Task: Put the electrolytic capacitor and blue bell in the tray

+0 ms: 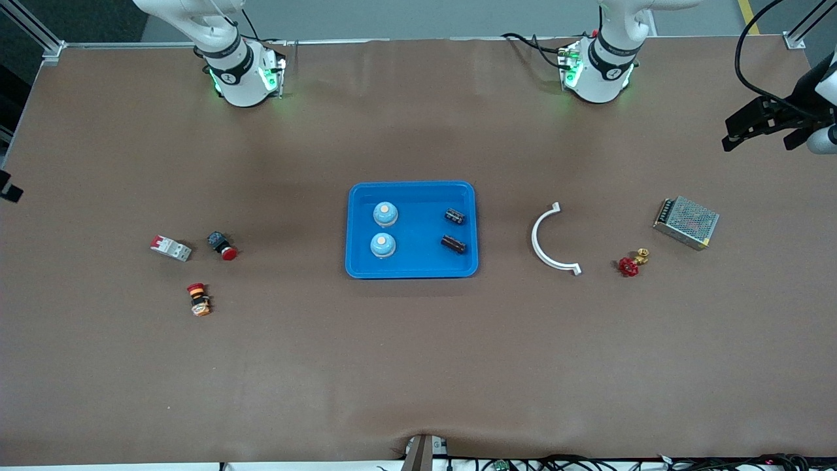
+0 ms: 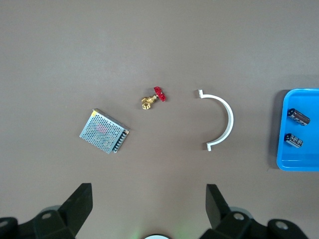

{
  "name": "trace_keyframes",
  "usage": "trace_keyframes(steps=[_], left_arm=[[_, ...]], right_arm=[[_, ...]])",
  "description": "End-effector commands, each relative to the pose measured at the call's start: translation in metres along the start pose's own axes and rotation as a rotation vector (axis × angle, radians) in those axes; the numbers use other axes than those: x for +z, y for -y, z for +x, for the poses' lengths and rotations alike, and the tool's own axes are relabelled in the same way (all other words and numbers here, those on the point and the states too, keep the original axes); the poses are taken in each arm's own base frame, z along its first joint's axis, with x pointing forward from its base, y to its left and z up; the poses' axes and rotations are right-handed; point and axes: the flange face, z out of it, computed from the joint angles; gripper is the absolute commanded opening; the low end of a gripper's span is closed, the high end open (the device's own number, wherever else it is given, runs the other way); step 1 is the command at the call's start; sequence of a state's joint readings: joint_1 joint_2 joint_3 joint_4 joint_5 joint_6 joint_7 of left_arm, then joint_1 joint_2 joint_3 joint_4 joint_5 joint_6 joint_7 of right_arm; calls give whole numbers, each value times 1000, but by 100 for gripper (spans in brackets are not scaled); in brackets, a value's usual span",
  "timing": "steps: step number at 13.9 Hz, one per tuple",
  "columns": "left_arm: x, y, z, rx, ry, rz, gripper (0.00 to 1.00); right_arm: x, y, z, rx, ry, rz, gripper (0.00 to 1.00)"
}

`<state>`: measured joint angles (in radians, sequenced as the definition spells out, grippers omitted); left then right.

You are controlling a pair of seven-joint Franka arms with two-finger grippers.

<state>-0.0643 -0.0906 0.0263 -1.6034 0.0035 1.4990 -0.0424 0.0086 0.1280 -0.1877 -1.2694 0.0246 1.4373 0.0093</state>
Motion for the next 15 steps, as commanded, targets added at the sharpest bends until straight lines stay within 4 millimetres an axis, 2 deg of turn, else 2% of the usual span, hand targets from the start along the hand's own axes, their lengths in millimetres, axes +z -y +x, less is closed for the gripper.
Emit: trace_keyframes(steps=[1,6,15], left_arm=[[-6,3,-6,11,-9,-2,100],[-6,4,-6,8,-9,-3,100],[-11,2,-16,-6,0,-3,100]], right_arm=[[-12,-4,-14,0,6,7,100],[-21,-6,-21,1,-2,9,100],[-15,-8,-23,2,8,10,100]])
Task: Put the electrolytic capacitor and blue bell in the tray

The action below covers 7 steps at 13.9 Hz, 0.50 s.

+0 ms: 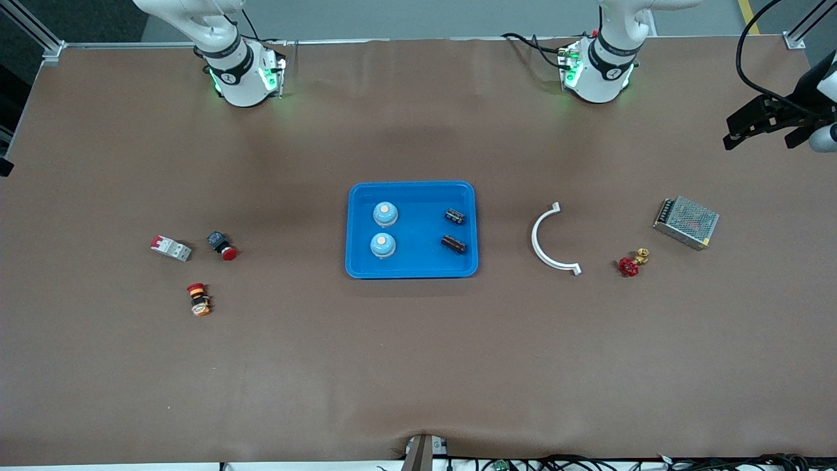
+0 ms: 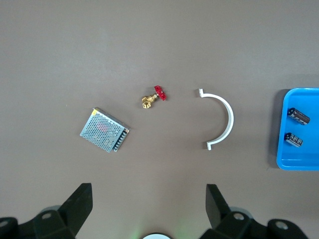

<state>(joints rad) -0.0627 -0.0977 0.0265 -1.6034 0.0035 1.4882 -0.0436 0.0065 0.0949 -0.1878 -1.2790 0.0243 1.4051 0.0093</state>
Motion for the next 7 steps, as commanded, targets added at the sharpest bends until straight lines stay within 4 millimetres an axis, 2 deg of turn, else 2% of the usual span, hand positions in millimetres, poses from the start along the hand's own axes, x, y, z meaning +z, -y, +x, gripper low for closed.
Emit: trace_keyframes(steps=[1,7], left_arm=[[-9,0,-15,0,-2,-1,100],[-10,-4,-21,4,-4,-2,100]], right_arm=[[-3,-5,-9,1,-2,4,100],[-1,-6,-8,2,2,8,100]])
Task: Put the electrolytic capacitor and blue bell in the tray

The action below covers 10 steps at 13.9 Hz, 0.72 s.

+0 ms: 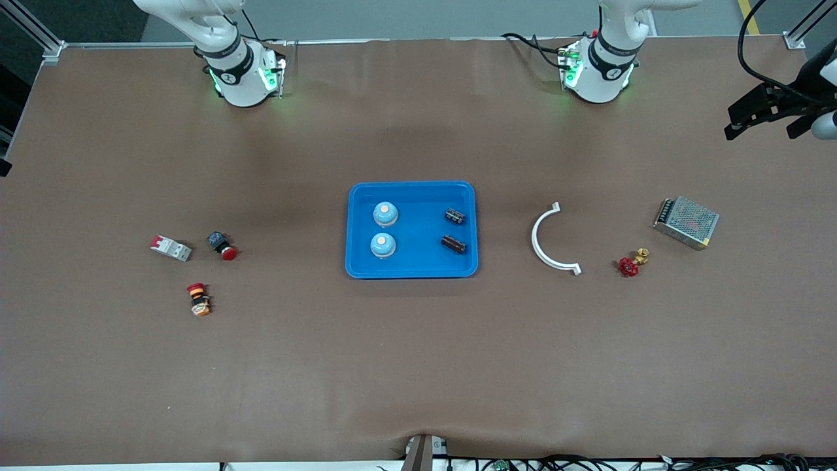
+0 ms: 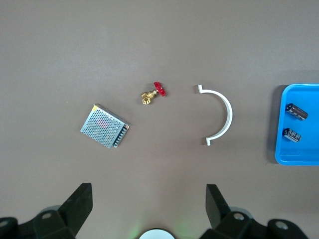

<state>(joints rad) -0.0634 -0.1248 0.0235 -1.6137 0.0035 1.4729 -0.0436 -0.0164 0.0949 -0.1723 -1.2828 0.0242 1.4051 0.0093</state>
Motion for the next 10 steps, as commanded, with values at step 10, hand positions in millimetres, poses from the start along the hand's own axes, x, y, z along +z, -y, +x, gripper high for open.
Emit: trace_keyframes(steps=[10], left_arm=[[-1,-16,-9,-19,-2,1,100]], right_arm=[[-3,6,-9,-19,-4,6,100]])
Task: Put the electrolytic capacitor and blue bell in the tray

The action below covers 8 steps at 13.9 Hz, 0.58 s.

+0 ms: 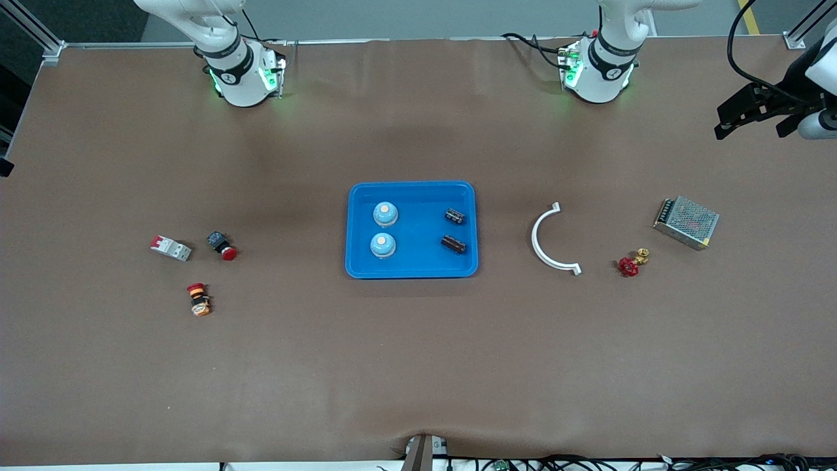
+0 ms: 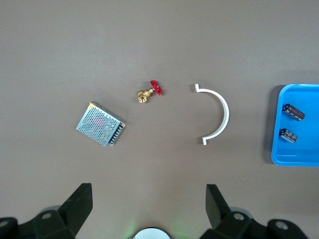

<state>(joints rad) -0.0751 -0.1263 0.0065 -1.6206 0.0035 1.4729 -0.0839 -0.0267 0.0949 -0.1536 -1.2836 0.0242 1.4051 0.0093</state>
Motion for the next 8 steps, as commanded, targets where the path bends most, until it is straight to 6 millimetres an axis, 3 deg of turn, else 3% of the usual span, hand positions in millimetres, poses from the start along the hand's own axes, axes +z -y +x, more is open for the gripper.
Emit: trace_keyframes(steps=[1,8], left_arm=[[-3,0,-7,-9,-6,-2,100],[-6,4,-10,-14,-4,0,100]], right_arm=[[-3,5,-9,-16,-5,2,100],[-2,5,-8,-16,-5,0,100]])
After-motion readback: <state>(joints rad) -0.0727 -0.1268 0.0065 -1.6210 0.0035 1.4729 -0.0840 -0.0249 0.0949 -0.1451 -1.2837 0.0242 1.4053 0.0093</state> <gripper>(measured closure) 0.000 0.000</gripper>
